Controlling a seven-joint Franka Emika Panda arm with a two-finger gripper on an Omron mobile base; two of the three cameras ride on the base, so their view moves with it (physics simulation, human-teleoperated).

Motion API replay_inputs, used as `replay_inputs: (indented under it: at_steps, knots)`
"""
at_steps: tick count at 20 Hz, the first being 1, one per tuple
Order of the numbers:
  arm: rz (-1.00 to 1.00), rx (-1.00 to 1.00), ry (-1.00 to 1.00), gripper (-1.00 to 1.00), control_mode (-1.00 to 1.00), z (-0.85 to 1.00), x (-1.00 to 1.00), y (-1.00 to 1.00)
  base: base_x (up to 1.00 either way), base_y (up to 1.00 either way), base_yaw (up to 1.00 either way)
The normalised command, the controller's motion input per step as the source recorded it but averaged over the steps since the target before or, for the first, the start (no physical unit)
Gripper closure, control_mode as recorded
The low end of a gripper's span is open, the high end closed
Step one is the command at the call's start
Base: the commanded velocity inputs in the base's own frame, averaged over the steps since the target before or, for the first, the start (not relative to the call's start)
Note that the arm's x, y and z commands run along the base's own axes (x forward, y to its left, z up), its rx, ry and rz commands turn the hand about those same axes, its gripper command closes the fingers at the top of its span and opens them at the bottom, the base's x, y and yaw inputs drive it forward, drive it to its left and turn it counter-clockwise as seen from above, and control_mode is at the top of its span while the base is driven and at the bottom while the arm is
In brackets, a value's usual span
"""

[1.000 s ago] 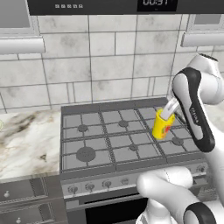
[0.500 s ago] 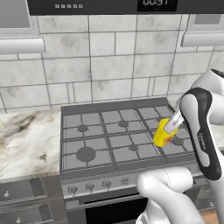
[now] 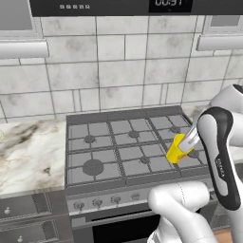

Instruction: Pick the cup and bowl from the counter and place them on the counter next to the sink.

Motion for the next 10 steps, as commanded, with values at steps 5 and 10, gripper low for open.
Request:
replay_inputs:
  at_steps: [5, 10]
  knots:
    - [0.0, 0.0, 0.0, 1.0, -1.0, 0.0, 0.0, 0.0, 0.0, 0.0, 0.0]
    - [0.0, 0.0, 0.0, 1.0, -1.0, 0.0, 0.0, 0.0, 0.0, 0.0, 0.0]
